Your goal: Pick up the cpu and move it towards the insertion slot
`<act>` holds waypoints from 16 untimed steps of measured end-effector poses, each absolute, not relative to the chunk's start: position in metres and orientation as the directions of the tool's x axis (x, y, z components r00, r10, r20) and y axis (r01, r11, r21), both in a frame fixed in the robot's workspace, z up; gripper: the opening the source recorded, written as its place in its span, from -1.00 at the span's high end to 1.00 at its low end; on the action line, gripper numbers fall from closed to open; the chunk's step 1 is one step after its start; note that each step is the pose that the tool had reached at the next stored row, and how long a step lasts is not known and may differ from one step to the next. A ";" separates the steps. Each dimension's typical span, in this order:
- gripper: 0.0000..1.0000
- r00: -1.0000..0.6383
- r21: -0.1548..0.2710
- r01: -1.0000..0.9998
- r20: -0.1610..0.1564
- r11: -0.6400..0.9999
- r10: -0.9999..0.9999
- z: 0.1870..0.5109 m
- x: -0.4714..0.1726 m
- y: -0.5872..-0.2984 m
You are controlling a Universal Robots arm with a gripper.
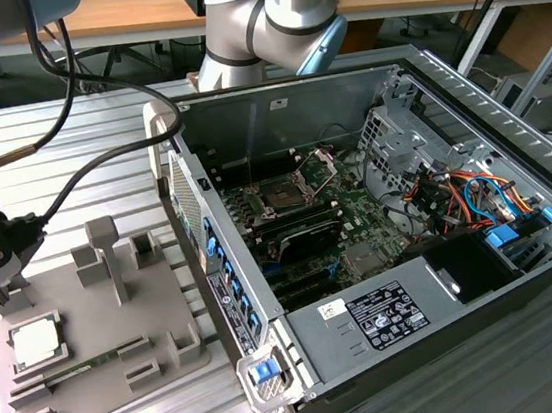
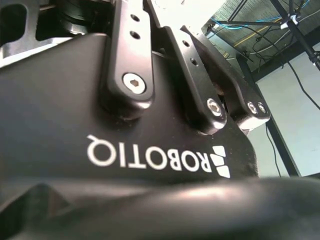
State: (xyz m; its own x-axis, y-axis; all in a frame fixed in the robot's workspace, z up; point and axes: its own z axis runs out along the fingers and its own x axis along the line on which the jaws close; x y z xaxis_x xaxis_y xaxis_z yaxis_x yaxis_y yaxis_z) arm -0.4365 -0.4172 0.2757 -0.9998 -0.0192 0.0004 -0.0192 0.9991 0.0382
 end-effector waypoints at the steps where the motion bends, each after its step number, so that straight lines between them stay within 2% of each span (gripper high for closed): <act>1: 0.79 -1.000 0.038 -0.019 0.000 0.999 -0.019 0.276 -0.437 -0.417; 16: 0.77 -1.000 0.038 -0.019 0.000 0.999 -0.019 0.275 -0.437 -0.417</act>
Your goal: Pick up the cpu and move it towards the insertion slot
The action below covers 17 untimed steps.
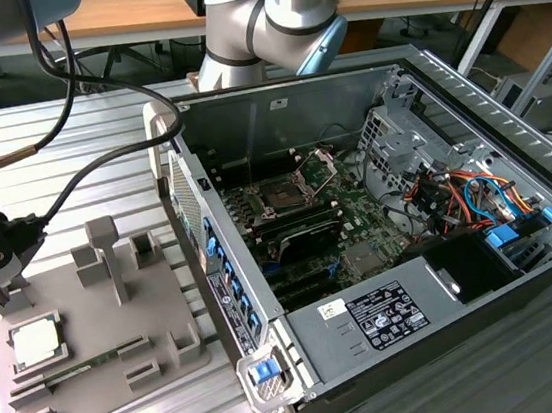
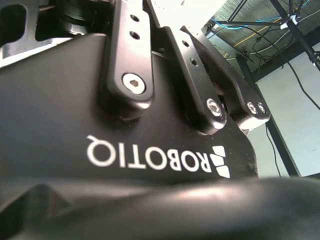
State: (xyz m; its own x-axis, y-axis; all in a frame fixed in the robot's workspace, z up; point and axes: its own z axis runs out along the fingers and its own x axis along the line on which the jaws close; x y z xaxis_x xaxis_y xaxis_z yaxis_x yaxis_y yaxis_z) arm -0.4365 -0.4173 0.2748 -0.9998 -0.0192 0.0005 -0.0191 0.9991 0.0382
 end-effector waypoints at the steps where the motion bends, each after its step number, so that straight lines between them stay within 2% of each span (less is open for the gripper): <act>1: 0.66 -1.000 0.038 -0.019 0.000 0.999 -0.019 0.275 -0.437 -0.417; 2: 0.54 -1.000 0.038 -0.019 0.001 0.999 -0.019 0.275 -0.437 -0.417; 3: 0.54 -1.000 0.038 -0.019 0.000 0.999 -0.019 0.275 -0.437 -0.417; 7: 0.05 -1.000 0.038 -0.019 0.000 0.999 -0.019 0.275 -0.437 -0.417; 8: 0.05 -1.000 0.038 -0.019 0.000 0.999 -0.019 0.275 -0.437 -0.417; 10: -0.20 -1.000 0.038 -0.019 0.000 0.999 -0.019 0.275 -0.437 -0.417; 17: -0.20 -1.000 0.038 -0.019 0.000 0.999 -0.019 0.275 -0.437 -0.417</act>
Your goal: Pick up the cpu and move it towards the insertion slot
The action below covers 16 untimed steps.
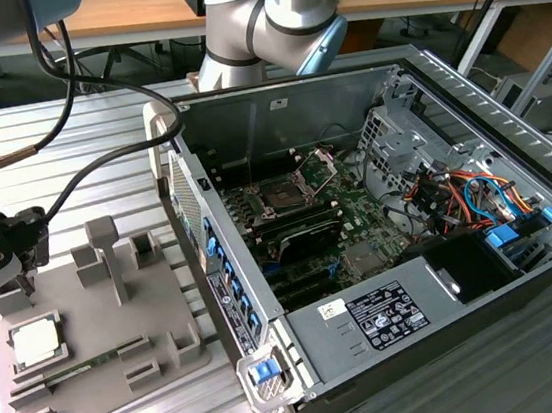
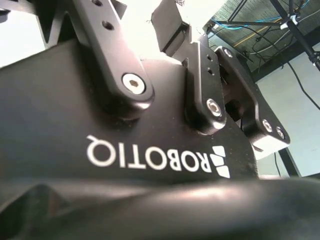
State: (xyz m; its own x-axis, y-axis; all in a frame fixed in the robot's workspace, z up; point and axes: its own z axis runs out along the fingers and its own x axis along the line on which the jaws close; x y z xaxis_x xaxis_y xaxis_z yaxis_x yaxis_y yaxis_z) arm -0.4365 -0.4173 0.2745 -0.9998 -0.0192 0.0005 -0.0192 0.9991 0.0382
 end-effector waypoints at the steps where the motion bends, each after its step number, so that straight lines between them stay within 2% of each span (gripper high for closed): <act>1: -0.20 -1.000 0.038 -0.019 0.000 0.999 -0.019 0.274 -0.437 -0.417; 16: -0.20 -1.000 0.038 -0.019 0.000 0.999 -0.019 0.268 -0.437 -0.417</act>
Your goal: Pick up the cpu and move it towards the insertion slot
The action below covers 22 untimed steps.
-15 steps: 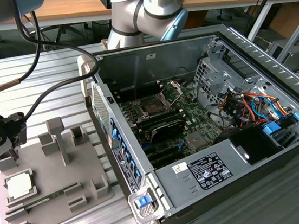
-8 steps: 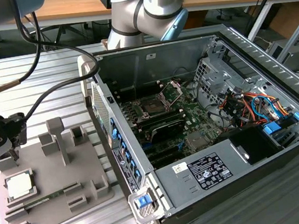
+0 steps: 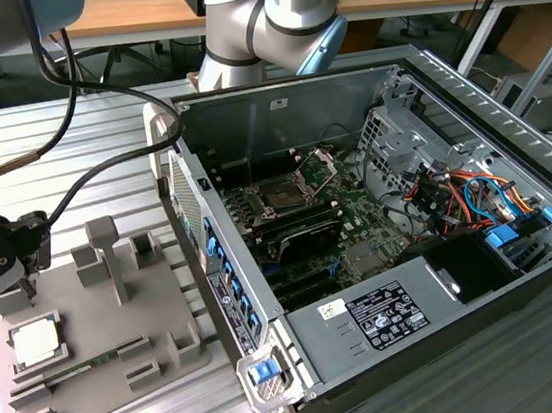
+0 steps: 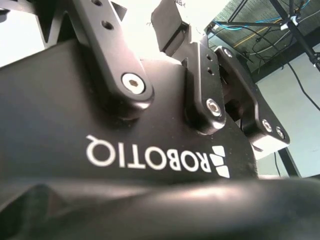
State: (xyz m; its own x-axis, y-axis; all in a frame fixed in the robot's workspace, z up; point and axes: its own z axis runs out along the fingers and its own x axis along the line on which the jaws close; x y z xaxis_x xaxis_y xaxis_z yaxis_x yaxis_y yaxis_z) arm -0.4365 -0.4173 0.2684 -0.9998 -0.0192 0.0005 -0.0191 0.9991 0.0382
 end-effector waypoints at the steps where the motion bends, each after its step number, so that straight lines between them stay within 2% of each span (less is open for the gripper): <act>1: -0.20 -1.000 0.038 -0.019 0.000 0.999 -0.019 0.268 -0.437 -0.417; 22: -0.20 -1.000 0.038 -0.019 0.000 0.999 -0.019 0.263 -0.437 -0.417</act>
State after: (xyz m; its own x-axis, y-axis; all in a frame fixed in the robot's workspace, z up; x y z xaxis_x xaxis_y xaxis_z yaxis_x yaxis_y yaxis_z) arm -0.4365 -0.4174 0.2629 -0.9998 -0.0192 0.0004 -0.0192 0.9991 0.0382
